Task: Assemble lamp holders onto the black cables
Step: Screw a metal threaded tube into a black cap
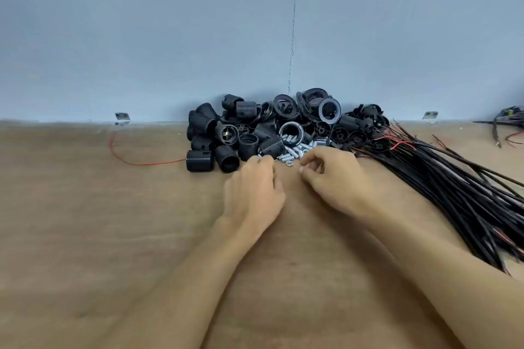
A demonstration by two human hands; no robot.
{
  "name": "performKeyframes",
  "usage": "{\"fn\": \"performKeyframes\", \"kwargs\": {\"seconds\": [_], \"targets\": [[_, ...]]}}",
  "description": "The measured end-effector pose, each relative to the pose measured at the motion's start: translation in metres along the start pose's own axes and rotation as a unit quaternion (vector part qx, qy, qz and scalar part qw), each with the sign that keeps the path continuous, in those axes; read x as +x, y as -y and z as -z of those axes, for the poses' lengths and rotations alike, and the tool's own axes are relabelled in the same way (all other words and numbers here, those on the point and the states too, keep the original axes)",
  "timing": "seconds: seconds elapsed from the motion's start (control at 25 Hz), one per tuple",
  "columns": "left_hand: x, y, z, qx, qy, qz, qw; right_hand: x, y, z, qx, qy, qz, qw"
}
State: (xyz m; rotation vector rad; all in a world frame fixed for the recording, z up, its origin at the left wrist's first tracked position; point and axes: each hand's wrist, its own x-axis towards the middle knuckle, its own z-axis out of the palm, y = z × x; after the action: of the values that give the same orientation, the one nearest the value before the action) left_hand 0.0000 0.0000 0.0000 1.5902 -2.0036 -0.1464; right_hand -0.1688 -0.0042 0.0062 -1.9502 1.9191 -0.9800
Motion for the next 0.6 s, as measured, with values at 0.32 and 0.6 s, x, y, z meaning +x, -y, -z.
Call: {"fn": "performKeyframes", "kwargs": {"seconds": [0.32, 0.6], "targets": [[0.021, 0.014, -0.008, -0.056, -0.052, 0.048, 0.996, 0.025, -0.007, -0.016, -0.034, -0.004, 0.044, 0.998], [0.021, 0.019, -0.010, -0.066, -0.037, 0.015, 0.997, 0.027, -0.008, -0.017, -0.053, 0.022, 0.055, 0.997]]}}
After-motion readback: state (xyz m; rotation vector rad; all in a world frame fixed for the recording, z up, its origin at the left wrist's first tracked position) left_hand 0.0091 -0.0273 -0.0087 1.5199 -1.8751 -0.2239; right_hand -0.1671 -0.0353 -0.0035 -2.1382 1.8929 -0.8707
